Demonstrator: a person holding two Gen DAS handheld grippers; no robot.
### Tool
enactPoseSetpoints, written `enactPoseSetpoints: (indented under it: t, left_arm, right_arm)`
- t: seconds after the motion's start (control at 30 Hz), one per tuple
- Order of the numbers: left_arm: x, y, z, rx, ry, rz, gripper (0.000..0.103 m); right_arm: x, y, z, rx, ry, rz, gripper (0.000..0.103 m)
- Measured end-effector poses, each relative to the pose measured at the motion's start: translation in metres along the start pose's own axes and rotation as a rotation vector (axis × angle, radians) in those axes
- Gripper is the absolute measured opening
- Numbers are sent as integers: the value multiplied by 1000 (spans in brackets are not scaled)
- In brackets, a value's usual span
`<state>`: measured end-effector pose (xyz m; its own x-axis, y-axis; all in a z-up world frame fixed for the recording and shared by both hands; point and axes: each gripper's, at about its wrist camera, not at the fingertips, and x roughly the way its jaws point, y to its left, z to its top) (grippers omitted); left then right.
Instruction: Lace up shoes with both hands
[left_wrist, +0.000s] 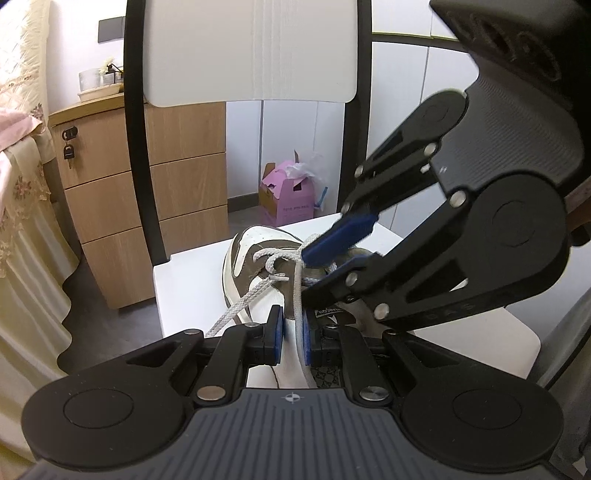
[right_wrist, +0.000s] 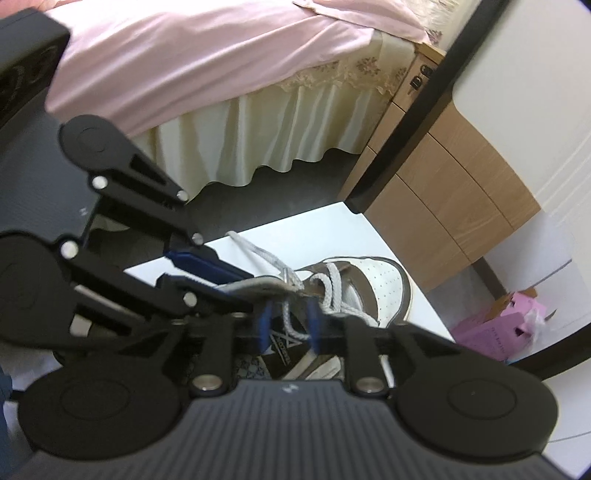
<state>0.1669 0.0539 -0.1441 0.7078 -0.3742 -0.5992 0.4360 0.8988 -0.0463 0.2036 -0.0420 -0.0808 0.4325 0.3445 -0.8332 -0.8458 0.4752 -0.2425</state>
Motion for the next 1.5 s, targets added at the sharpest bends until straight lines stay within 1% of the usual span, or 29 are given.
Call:
enactPoseSetpoints:
  t: [0.03, 0.2, 0.23, 0.27, 0.3, 0.33, 0.43, 0.53, 0.6, 0.67, 0.7, 0.73, 0.77, 0.8, 0.9, 0.93, 1.0, 1.07, 1.17, 1.2, 1.23, 1.27, 1.3, 1.4, 1.5]
  left_arm:
    - [0, 0, 0, -2, 0, -1, 12]
    - [1, 0, 0, 8, -1, 1, 12]
    - [1, -1, 0, 12, -1, 1, 12]
    - [2, -1, 1, 12, 0, -1, 12]
    - [2, -1, 1, 13, 0, -3, 12]
    - [2, -1, 1, 14, 1, -6, 12]
    - [2, 1, 1, 9, 1, -11, 12]
    - [2, 3, 0, -1, -5, -9, 12]
    - [3, 2, 0, -3, -6, -11, 12]
    - [3, -2, 0, 20, -4, 3, 12]
    - [4, -5, -1, 31, -5, 11, 12]
    - [4, -6, -1, 39, -7, 17, 12]
    - [4, -6, -2, 36, -10, 18, 12]
    - [3, -5, -3, 26, -13, 17, 12]
    - [2, -4, -5, 1, -23, 19, 12]
    - [1, -4, -5, 2, -26, 22, 12]
    - [1, -6, -6, 14, -29, 32, 12]
    - [0, -10, -6, 35, -27, 43, 12]
    - [-1, -10, -6, 38, -26, 45, 12]
    - [0, -10, -6, 38, -24, 42, 12]
    - [0, -11, -6, 45, -22, 41, 12]
    - [0, -12, -6, 54, -22, 41, 12]
    - [1, -12, -6, 54, -22, 39, 12]
    - [1, -10, -4, 41, -22, 29, 12]
    - [4, -5, -4, 1, -9, -9, 12]
  right_arm:
    - [-2, 1, 0, -11, -1, -6, 29]
    - [1, 2, 1, -35, 25, -34, 28]
    - [3, 3, 1, -43, 32, -36, 21]
    - [4, 4, 2, -46, 39, -38, 18]
    - [6, 4, 3, -47, 46, -38, 6]
    - [6, 4, 4, -45, 50, -36, 2]
    - [9, 5, 5, -28, 49, -33, 2]
    - [8, 0, 8, 41, 18, -10, 2]
    - [7, -4, 6, 74, 14, -4, 3]
    - [2, -6, 3, 98, 13, -3, 4]
    - [-4, -8, 0, 118, 4, 1, 9]
    - [-9, -11, -1, 144, -9, 5, 22]
    - [-15, -14, -3, 170, -25, 9, 28]
    - [-21, -19, -3, 197, -49, 9, 32]
    - [-33, -32, 3, 257, -129, 25, 32]
    - [-35, -36, 6, 275, -149, 44, 32]
    - [-28, -40, 15, 285, -136, 101, 31]
    - [-17, -39, 23, 255, -95, 128, 30]
    - [0, -35, 30, 212, -19, 154, 27]
    - [6, -34, 31, 198, 10, 153, 21]
    - [12, -33, 31, 182, 38, 152, 12]
    - [17, -31, 31, 170, 58, 155, 8]
    - [19, -30, 31, 172, 61, 154, 4]
    - [13, -36, 32, 221, 19, 151, 2]
    - [7, -41, 34, 271, -29, 152, 0]
